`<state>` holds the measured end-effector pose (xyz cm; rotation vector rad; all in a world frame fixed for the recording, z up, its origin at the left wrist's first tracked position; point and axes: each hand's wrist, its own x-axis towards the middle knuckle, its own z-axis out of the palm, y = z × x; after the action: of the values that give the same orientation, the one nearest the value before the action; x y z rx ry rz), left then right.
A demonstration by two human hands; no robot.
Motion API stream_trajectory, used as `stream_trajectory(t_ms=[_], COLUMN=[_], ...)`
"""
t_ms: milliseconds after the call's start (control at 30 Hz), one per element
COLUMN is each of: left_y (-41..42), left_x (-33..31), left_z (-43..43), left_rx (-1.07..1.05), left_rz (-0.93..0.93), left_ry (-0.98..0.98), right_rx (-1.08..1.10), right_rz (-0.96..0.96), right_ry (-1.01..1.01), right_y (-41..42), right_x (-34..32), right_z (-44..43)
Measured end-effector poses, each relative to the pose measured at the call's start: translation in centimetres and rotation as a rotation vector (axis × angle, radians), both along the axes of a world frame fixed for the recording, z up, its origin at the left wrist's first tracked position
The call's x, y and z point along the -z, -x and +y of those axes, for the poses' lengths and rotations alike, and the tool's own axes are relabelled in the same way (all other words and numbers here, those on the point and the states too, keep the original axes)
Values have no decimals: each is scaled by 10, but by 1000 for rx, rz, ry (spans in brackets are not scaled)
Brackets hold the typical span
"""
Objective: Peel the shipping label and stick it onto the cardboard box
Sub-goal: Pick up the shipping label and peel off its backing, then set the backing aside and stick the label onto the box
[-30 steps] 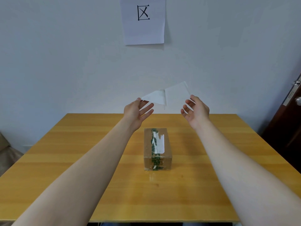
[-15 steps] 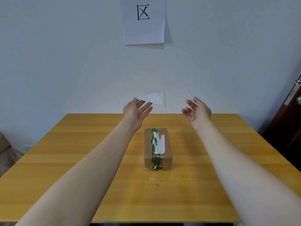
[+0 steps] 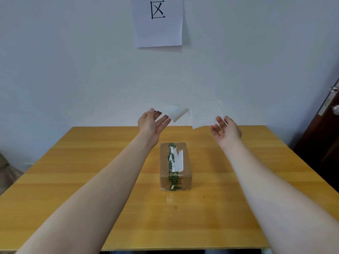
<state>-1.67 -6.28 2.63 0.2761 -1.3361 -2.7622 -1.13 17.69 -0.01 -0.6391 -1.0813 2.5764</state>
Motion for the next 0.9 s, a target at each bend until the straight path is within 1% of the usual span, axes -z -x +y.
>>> stream_trajectory(t_ms=[333, 433, 533, 600, 667, 767, 833, 900], left_y=[4, 4, 4, 4, 3, 0, -3, -5], left_x=[6, 7, 9, 11, 12, 12, 11, 10], left_z=[13, 14, 15, 15, 15, 15, 16, 17], left_rx=[21, 32, 54, 79, 103, 120, 130, 156], left_rz=[31, 17, -3, -17, -28, -41, -42, -30], left_ry=[158, 169, 198, 217, 265, 379, 447, 487], right_rx=[162, 135, 81, 17, -112, -315, -393, -449], right_rz=[-124, -180, -225, -199, -133, -35, 29, 96], right_ry=[9, 3, -54, -129, -232, -503, -685, -790], right_y=[-5, -3, 1, 5, 7, 6, 6, 5], right_x=[41, 46, 46, 41, 29, 6, -4, -10], right_z=[32, 37, 31, 22, 8, -18, -35, -51])
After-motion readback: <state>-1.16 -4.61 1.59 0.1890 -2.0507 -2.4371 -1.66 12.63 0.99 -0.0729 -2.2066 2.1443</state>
